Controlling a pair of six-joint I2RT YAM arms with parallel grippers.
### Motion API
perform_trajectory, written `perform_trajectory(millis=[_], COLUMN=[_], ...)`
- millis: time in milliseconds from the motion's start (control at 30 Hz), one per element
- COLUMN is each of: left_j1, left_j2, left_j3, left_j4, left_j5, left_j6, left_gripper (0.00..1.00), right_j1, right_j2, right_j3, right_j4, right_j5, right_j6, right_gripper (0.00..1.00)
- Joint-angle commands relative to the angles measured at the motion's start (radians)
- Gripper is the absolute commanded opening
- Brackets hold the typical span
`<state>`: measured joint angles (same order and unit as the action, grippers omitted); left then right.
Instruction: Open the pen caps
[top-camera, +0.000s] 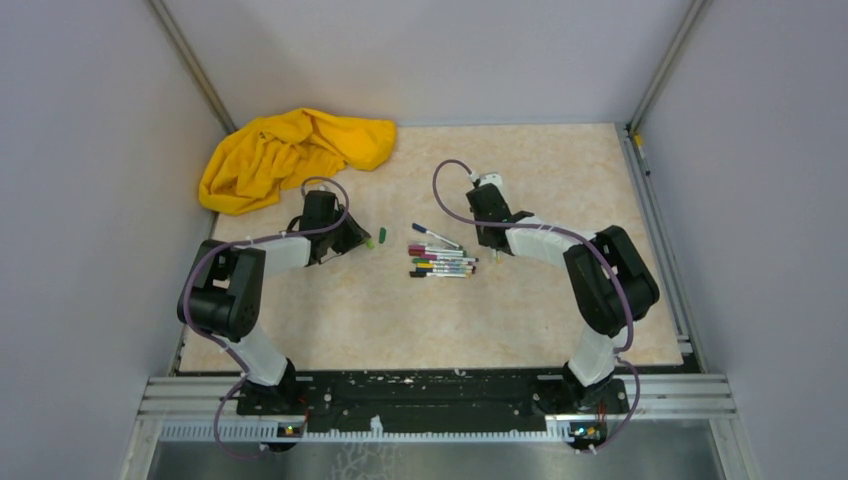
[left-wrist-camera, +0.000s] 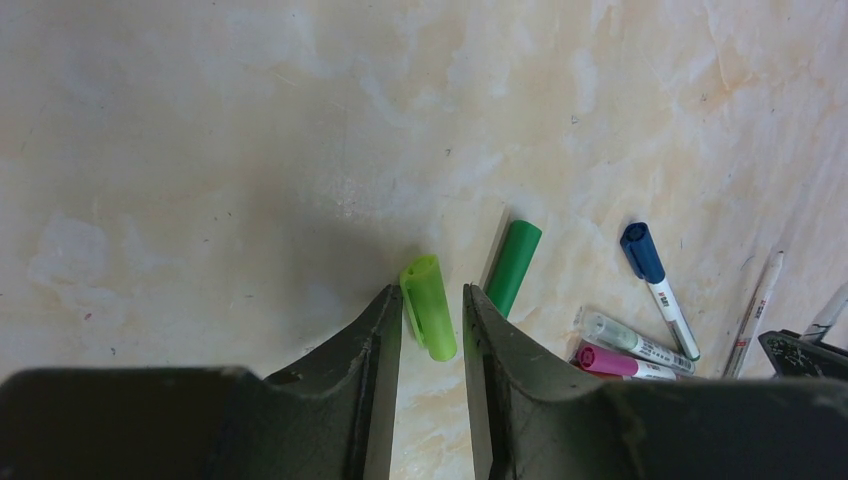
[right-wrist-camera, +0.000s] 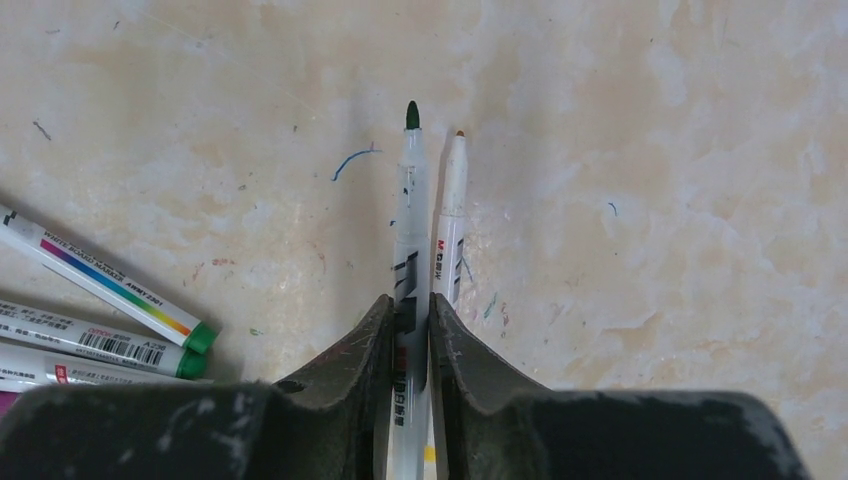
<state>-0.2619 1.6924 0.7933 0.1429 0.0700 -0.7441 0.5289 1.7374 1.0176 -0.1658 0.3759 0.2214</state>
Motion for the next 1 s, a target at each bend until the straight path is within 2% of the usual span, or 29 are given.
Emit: perform_trajectory(millis=[0,367,467,600,733,967], left_j1=[-0.005,-0.006,-0.007,-0.007,-0.007,-0.006], left_j2=[-0.008,-0.015,-0.023,-0.04,-0.063,-0.129], left_j3=[-0.015,-0.023,-0.022,-0.014,-0.006,-0.018], left_j4=[-0.002,0.0,0.0,0.0,-0.009,-0.014], left_j5=[-0.001,-0.001,-0.004,0.0,-0.002,0.004], left_j6=[-0.004,-0.008,-0.012,-0.016,-0.018,-0.032], left_gripper=[0.35,0.36,0.45,0.51,0.54,0.58], right_j1=[-0.009,-0.009,-0.008,-0.001,0.005,0.046], right_j2=[-0.004,-0.036,-0.07,-0.108,-0.109,-0.007], right_j3=[0.055,0.051,0.054,0.075,0.104,0.208], right_j4=[0.023,0.05,0.059,0.05,0.041,-0.009], right_j5=[0.0,-0.02,-0.065,-0.1,-0.199,-0.348], right_j6=[0.01,-0.025,-0.066,-0.111,-0.163,-0.268], right_gripper=[0.19,0.23,0.23,0.24,0.26,0.31])
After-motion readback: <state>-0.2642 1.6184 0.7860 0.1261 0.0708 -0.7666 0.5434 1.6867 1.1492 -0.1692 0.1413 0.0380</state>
